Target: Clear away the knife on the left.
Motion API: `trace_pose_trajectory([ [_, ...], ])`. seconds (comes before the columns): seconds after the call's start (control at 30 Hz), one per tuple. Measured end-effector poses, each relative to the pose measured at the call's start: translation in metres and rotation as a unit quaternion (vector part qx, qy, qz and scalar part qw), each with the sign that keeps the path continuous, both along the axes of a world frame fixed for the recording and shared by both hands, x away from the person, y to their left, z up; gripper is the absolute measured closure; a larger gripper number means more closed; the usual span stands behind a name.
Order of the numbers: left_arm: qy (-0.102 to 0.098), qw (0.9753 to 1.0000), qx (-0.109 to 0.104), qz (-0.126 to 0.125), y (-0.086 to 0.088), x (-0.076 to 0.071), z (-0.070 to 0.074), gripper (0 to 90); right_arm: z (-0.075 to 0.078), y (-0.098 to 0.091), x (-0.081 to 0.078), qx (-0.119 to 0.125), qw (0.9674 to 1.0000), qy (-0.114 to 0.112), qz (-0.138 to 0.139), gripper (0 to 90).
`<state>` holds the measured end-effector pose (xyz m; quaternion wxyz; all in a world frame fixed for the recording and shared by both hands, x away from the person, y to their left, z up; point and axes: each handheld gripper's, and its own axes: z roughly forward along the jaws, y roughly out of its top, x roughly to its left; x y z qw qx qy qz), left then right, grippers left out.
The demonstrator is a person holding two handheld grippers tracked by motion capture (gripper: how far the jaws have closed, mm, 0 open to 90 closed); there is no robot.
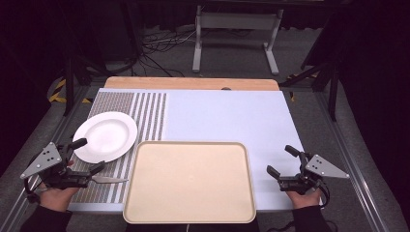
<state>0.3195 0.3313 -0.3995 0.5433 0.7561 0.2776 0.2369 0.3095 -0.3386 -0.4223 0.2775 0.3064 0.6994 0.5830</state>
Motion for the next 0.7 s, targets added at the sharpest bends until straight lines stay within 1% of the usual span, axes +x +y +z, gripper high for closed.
trace_pose_trajectory([
  [0.03,0.001,1.0000,0.005,-0.001,0.000,0.000,0.001,1.2,0.000,0.001,0.001,-0.002,1.0000,-0.001,0.000,1.3],
  [0.13,0.015,0.9995,0.026,-0.009,0.001,0.002,0.005,1.3,0.000,0.002,0.001,-0.004,1.0000,0.001,-0.001,1.2],
  [0.17,0.017,0.9992,0.035,-0.011,0.001,0.003,0.006,1.4,0.000,0.002,0.001,-0.003,1.0000,0.001,0.000,1.2],
  [0.23,0.029,0.9981,0.053,-0.015,0.001,0.004,0.008,1.6,0.000,0.002,0.001,-0.003,1.0000,0.001,-0.001,1.2],
  [0.3,0.042,0.9959,0.079,-0.017,0.002,0.005,0.010,1.6,0.000,0.002,0.001,-0.001,1.0000,0.003,0.001,1.2],
  [0.33,0.051,0.9943,0.091,-0.023,0.002,0.006,0.011,2.5,-0.001,0.002,0.002,-0.002,1.0000,0.003,0.002,1.2],
  [0.37,0.056,0.9931,0.100,-0.026,0.002,0.007,0.011,3.5,-0.001,0.002,0.002,-0.003,1.0000,0.004,0.002,1.2],
  [0.4,0.056,0.9931,0.100,-0.026,0.002,0.007,0.011,4.0,-0.001,0.002,0.002,-0.003,1.0000,0.004,0.002,1.2],
  [0.43,0.075,0.9898,0.118,-0.030,0.002,0.010,0.013,4.0,-0.001,0.002,0.002,-0.002,1.0000,0.004,0.002,1.2],
  [0.47,0.084,0.9877,0.127,-0.033,0.003,0.012,0.014,4.1,-0.001,0.001,0.002,0.000,1.0000,0.005,0.002,1.2],
  [0.5,0.091,0.9861,0.134,-0.037,0.003,0.014,0.015,4.0,-0.001,0.001,0.003,-0.001,1.0000,0.005,0.002,1.2],
  [0.53,0.104,0.9833,0.143,-0.042,0.004,0.016,0.016,3.4,-0.001,0.001,0.002,0.000,1.0000,0.005,0.003,1.2],
  [0.6,0.119,0.9775,0.168,-0.047,0.004,0.020,0.017,3.3,-0.001,0.001,0.002,0.000,1.0000,0.006,0.002,1.2],
  [0.67,0.133,0.9685,0.205,-0.051,0.003,0.022,0.017,3.3,-0.001,0.001,0.002,0.000,1.0000,0.005,0.003,1.2],
  [0.7,0.140,0.9635,0.223,-0.049,0.002,0.023,0.017,3.2,-0.001,0.001,0.002,0.000,1.0000,0.005,0.002,1.2],
])
